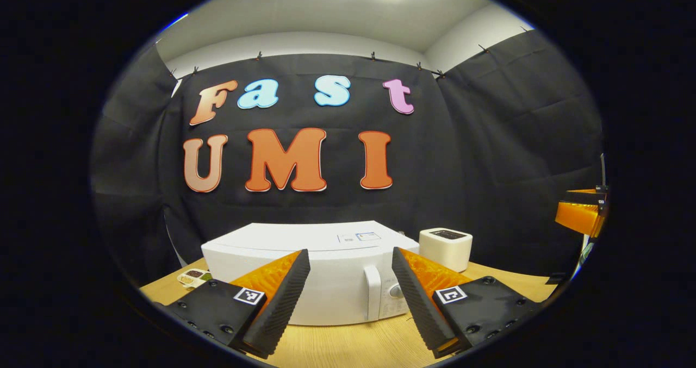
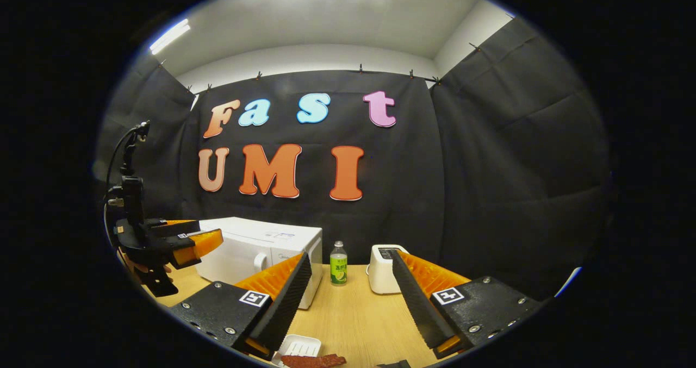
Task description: Open the microwave oven with the left hand, put the food in, and close the microwave oven.
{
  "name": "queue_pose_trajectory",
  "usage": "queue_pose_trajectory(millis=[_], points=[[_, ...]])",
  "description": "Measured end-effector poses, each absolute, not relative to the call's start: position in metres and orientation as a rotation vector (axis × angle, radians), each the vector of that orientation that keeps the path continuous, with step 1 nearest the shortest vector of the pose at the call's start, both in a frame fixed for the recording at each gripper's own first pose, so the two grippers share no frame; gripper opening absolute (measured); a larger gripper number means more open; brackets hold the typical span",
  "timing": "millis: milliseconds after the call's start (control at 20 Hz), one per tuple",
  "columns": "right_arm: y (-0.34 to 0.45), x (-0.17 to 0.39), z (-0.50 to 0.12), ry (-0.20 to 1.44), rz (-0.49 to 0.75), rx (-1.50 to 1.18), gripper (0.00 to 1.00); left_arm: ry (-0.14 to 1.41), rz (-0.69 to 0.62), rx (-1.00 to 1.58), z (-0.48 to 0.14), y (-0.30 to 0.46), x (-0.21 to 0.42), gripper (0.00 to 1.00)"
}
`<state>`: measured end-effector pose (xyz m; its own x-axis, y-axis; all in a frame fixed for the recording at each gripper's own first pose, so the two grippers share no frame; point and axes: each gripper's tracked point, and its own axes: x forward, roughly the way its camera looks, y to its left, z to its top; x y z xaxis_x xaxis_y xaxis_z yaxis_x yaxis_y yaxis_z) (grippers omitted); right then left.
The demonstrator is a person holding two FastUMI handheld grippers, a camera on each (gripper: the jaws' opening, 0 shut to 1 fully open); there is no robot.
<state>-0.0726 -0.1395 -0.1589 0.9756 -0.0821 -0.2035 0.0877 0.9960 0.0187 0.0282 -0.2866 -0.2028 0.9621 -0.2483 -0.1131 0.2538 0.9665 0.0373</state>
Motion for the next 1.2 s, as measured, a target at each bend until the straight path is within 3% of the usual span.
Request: queue_pose_trajectory(millis=[50,150,200,350,400,550,700,800,900,1000,1150,1200], points=[[-0.143,-0.075,-0.166,0.215,-0.092,0.025,0.93,0.121,-0.255,0.052,-0.214,-0.292,0.032,0.96],[-0.147,-0.077,-0.182,0.243,-0.099,0.036,0.93,0.151,-0.249,0.054,-0.239,-0.3,0.043,1.0],[-0.148,-0.078,-0.19,0.262,-0.097,0.047,0.93,0.175,-0.244,0.053,-0.255,-0.303,0.048,0.96],[-0.154,-0.083,-0.211,0.296,-0.101,0.071,0.94,0.253,-0.239,0.04,-0.298,-0.311,0.061,0.96],[-0.156,-0.084,-0.216,0.304,-0.105,0.077,0.94,0.274,-0.234,0.043,-0.309,-0.312,0.067,1.0],[-0.158,-0.087,-0.237,0.339,-0.107,0.085,0.93,0.318,-0.214,0.064,-0.338,-0.316,0.08,0.89],[-0.16,-0.089,-0.254,0.376,-0.115,0.093,0.94,0.336,-0.191,0.071,-0.354,-0.317,0.092,0.89],[-0.156,-0.09,-0.261,0.393,-0.104,0.111,0.94,0.348,-0.166,0.075,-0.365,-0.315,0.099,0.72],[-0.155,-0.093,-0.267,0.406,-0.099,0.122,0.94,0.348,-0.134,0.085,-0.368,-0.312,0.099,0.72],[-0.157,-0.095,-0.272,0.414,-0.1,0.131,0.94,0.339,-0.124,0.108,-0.371,-0.318,0.101,0.65],[-0.158,-0.097,-0.28,0.436,-0.1,0.148,0.94,0.368,-0.095,0.132,-0.378,-0.326,0.098,0.35],[-0.159,-0.099,-0.281,0.44,-0.1,0.149,0.94,0.38,-0.084,0.123,-0.381,-0.324,0.096,0.31]])
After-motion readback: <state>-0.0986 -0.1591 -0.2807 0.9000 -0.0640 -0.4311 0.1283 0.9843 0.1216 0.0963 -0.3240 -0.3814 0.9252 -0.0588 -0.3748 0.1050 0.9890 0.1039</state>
